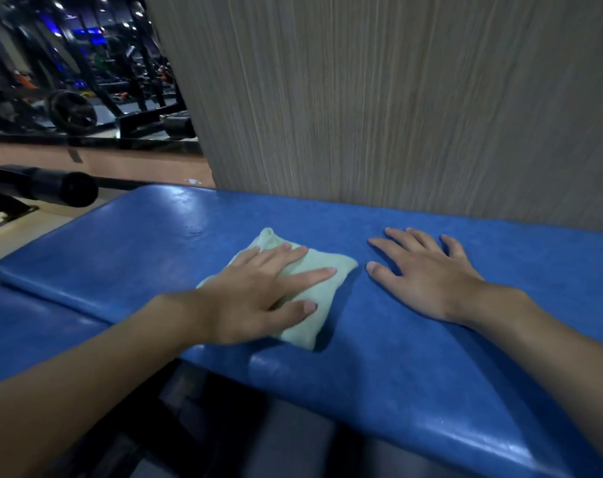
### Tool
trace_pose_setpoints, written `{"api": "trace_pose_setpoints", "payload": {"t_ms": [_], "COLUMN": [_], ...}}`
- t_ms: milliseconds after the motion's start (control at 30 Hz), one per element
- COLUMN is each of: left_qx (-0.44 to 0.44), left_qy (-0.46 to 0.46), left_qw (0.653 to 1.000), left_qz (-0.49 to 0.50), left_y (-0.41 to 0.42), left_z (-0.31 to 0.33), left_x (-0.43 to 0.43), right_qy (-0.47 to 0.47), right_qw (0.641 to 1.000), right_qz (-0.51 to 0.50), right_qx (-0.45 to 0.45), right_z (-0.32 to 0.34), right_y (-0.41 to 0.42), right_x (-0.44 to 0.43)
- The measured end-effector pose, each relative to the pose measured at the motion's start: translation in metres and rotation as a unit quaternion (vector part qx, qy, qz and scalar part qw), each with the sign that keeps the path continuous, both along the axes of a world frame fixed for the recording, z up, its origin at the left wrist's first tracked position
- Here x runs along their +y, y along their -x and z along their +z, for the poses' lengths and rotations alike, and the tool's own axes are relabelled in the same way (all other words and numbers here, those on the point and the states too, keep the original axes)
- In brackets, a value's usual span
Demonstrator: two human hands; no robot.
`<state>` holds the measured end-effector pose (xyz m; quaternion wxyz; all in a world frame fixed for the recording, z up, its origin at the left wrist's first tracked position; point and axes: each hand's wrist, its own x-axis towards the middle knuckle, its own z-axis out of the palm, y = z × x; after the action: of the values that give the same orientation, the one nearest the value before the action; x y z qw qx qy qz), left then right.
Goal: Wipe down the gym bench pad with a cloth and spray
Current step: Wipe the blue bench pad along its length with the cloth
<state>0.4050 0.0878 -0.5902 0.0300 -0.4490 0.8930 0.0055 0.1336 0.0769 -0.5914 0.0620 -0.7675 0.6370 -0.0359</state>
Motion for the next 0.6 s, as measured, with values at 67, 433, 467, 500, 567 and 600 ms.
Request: {"api": "trace_pose_setpoints", "payload": {"t_ms": [67,433,467,500,567,600], "left_qx": [0.001,0.008,0.007,0.007,0.007,0.010], "left_qy": [-0.016,-0.027,-0.031,-0.033,-0.035,-0.032], "left_qw": [1.000,0.990,0.989,0.989,0.989,0.989], "left_qz": [0.006,0.140,0.142,0.144,0.146,0.146], "left_y": [-0.009,0.010,0.012,0.015,0.024,0.031], "left_z": [0.004,0.004,0.004,0.004,0.001,-0.001], "left_x": [0.024,0.032,0.018,0.002,-0.037,-0.057], "right_qy": [-0.006,-0.032,-0.029,-0.023,-0.017,-0.016], "right_qw": [1.000,0.999,0.999,0.999,0.999,0.999], "right_qz": [-0.001,-0.019,-0.017,-0.014,-0.014,-0.013], "right_qx": [0.004,0.023,0.034,0.038,0.038,0.039], "right_z": [0.001,0.005,0.001,-0.001,-0.002,-0.002], "right_y": [-0.001,-0.013,-0.013,-0.012,-0.011,-0.010], "right_x": [0.001,-0.011,-0.011,-0.011,-0.012,-0.012]}}
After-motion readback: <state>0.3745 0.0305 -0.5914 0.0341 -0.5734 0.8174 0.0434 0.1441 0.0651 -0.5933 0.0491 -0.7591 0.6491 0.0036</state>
